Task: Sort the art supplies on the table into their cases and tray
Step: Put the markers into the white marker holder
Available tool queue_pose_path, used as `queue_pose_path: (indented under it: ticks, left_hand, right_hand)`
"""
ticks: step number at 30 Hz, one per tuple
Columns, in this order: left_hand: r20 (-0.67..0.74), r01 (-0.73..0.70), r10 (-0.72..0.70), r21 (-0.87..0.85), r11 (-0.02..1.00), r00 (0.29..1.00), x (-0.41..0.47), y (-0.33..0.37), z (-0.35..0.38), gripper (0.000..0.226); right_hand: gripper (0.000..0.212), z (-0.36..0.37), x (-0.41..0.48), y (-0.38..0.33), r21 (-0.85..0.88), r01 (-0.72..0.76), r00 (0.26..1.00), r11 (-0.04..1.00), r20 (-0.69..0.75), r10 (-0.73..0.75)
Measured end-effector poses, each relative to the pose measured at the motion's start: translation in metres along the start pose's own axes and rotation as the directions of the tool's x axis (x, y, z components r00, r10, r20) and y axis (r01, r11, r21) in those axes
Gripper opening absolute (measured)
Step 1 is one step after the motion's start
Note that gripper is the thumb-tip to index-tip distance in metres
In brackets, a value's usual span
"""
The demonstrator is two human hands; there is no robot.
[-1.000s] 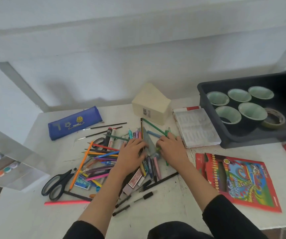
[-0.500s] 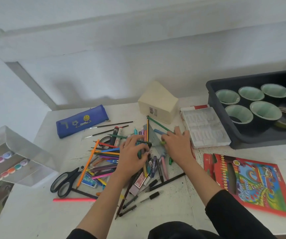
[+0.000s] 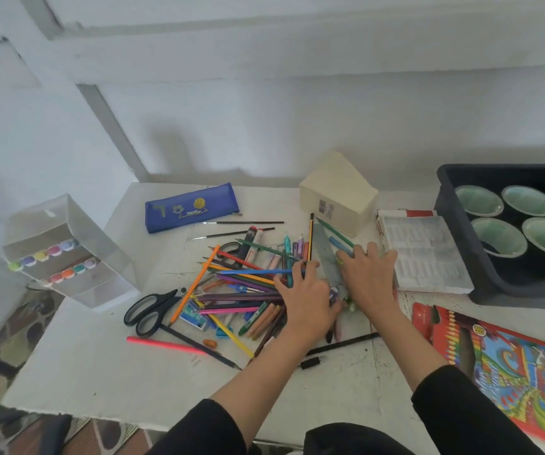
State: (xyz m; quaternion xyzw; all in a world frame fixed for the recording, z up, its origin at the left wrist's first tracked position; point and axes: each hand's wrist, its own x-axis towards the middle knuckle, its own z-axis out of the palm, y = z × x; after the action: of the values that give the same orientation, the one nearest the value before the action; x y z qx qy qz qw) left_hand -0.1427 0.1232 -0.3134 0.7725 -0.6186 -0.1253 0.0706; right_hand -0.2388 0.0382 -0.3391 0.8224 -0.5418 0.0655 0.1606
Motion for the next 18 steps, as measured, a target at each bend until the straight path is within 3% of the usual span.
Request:
queue_pose_path:
  ticks: [6, 11, 15, 18]
  left_hand:
    - [-0.033, 0.084, -0.088, -0.114, 0.99, 0.996, -0.008, 0.007, 0.012, 0.035]
    - [-0.073, 0.15, -0.162, -0.147, 0.978, 0.984, -0.007, 0.013, 0.014, 0.034]
    - [-0.037, 0.204, -0.208, -0.097, 0.974, 0.977, -0.003, 0.02, 0.004, 0.036]
    - [-0.033, 0.236, -0.241, -0.121, 0.964, 0.97, -0.001, 0.024, -0.003, 0.037]
  right_hand:
    - [0.057, -0.002, 0.003, -0.004, -0.111, 0.076, 0.994, 0.991, 0.092, -0.066]
    - [0.057, -0.003, 0.007, -0.003, -0.124, 0.169, 0.965, 0.978, 0.22, -0.139]
    - [0.055, -0.014, 0.008, -0.004, -0.113, 0.116, 0.985, 0.987, 0.141, -0.1]
    - [0.056, -0.016, 0.009, 0.002, -0.045, 0.129, 0.991, 0.991, -0.013, -0.13]
